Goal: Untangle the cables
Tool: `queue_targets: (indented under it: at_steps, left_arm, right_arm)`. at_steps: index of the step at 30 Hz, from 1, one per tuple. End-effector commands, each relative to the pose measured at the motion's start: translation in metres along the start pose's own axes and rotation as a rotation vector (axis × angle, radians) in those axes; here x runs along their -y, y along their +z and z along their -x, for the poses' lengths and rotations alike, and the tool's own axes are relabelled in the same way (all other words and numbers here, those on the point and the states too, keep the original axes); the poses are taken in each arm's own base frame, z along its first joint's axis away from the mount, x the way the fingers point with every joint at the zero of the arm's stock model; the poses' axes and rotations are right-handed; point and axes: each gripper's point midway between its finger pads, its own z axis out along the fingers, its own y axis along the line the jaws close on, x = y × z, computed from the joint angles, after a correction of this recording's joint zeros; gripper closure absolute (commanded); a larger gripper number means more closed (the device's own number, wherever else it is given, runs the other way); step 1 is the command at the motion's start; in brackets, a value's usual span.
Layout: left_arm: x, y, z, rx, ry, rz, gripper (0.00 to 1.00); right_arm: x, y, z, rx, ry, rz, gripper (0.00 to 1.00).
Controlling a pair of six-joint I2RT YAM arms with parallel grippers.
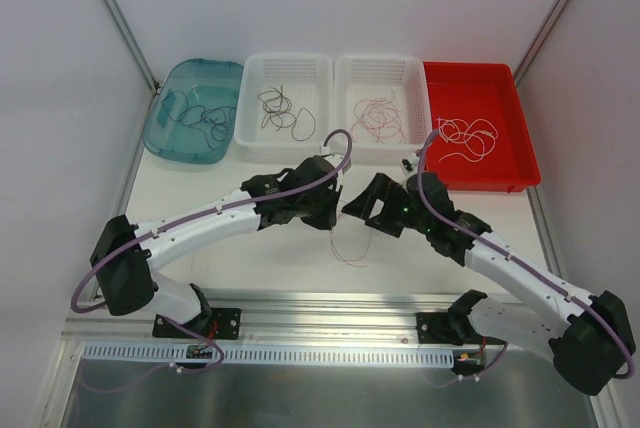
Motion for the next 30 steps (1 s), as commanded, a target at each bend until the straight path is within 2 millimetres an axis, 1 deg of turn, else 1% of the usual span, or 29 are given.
queue_targets:
  at_steps: [1,4,5,7,8,9,11,12,14,15,16,17,18,19,20,21,22,23,24,25,26,27,28,29,30]
  left_arm:
    - [0.023,-0.007,0.024,0.085,0.063,-0.038,1.0]
    - [0.032,-0.007,0.025,0.093,0.093,-0.056,1.0]
    - [0.039,-0.007,0.024,0.097,0.112,-0.072,1.0]
    - [0.045,-0.007,0.021,0.095,0.131,-0.084,1.0]
    - [0.05,-0.007,0.019,0.094,0.148,-0.097,1.0]
    - [0.052,-0.007,0.017,0.093,0.154,-0.099,1.0]
    - [0.053,-0.007,0.015,0.092,0.161,-0.099,1.0]
    - [0.051,-0.006,0.014,0.091,0.158,-0.094,1.0]
    - [0.05,-0.008,0.014,0.101,0.152,-0.089,1.0]
    - [0.049,-0.009,0.013,0.103,0.15,-0.088,1.0]
    - [0.049,-0.011,0.014,0.11,0.142,-0.086,0.99]
    - [0.049,-0.012,0.015,0.114,0.14,-0.087,0.95]
    - [0.05,-0.015,0.017,0.124,0.137,-0.094,0.92]
    - [0.05,-0.017,0.018,0.127,0.135,-0.096,0.88]
    - [0.051,-0.018,0.019,0.133,0.131,-0.1,0.8]
    - [0.052,-0.022,0.022,0.147,0.128,-0.104,0.77]
    - [0.052,-0.024,0.023,0.153,0.123,-0.102,0.72]
    - [0.051,-0.026,0.026,0.163,0.116,-0.1,0.68]
    - [0.05,-0.03,0.028,0.18,0.11,-0.095,0.57]
    - [0.048,-0.032,0.029,0.187,0.108,-0.091,0.5]
    - [0.047,-0.034,0.031,0.198,0.107,-0.087,0.46]
    - [0.042,-0.039,0.033,0.217,0.102,-0.075,0.35]
    - [0.038,-0.04,0.033,0.222,0.1,-0.066,0.3]
    - [0.027,-0.044,0.034,0.235,0.083,-0.051,0.25]
    - [0.021,-0.046,0.034,0.241,0.071,-0.043,0.16]
  right_arm:
    - [-0.019,0.007,0.011,0.054,0.074,0.051,0.03]
    - [-0.017,0.013,0.007,0.045,0.085,0.041,0.01]
    - [-0.017,0.015,0.005,0.039,0.089,0.039,0.01]
    - [-0.014,0.018,0.003,0.035,0.094,0.025,0.09]
    - [-0.02,0.019,0.004,0.041,0.089,0.047,0.13]
    - [-0.019,0.019,0.006,0.048,0.09,0.043,0.25]
    - [-0.017,0.018,0.006,0.056,0.084,0.031,0.37]
    - [-0.016,0.017,0.009,0.072,0.083,0.023,0.49]
    - [-0.013,0.013,0.01,0.077,0.074,0.004,0.63]
    - [-0.011,0.012,0.011,0.086,0.062,-0.009,0.78]
    - [-0.007,0.01,0.011,0.084,0.058,-0.031,0.84]
    - [-0.008,0.006,0.014,0.097,0.052,-0.037,0.89]
    - [-0.006,0.003,0.016,0.108,0.031,-0.052,0.97]
    - [-0.001,0.0,0.015,0.104,0.022,-0.079,0.99]
    - [-0.005,-0.004,0.018,0.111,0.009,-0.079,0.99]
    - [-0.004,-0.008,0.025,0.147,-0.005,-0.096,0.99]
    - [0.0,-0.012,0.026,0.146,-0.035,-0.12,0.99]
    - [-0.008,-0.017,0.033,0.164,-0.054,-0.116,0.99]
    - [-0.01,-0.022,0.041,0.192,-0.076,-0.131,0.99]
    - [-0.004,-0.028,0.043,0.187,-0.137,-0.172,0.99]
    - [-0.017,-0.036,0.055,0.218,-0.169,-0.165,0.99]
    - [-0.016,-0.041,0.064,0.243,-0.209,-0.194,0.99]
    - [-0.013,-0.045,0.067,0.234,-0.246,-0.23,0.99]
    - [-0.026,-0.056,0.085,0.269,-0.321,-0.223,0.99]
    - [-0.028,-0.059,0.092,0.279,-0.348,-0.24,0.99]
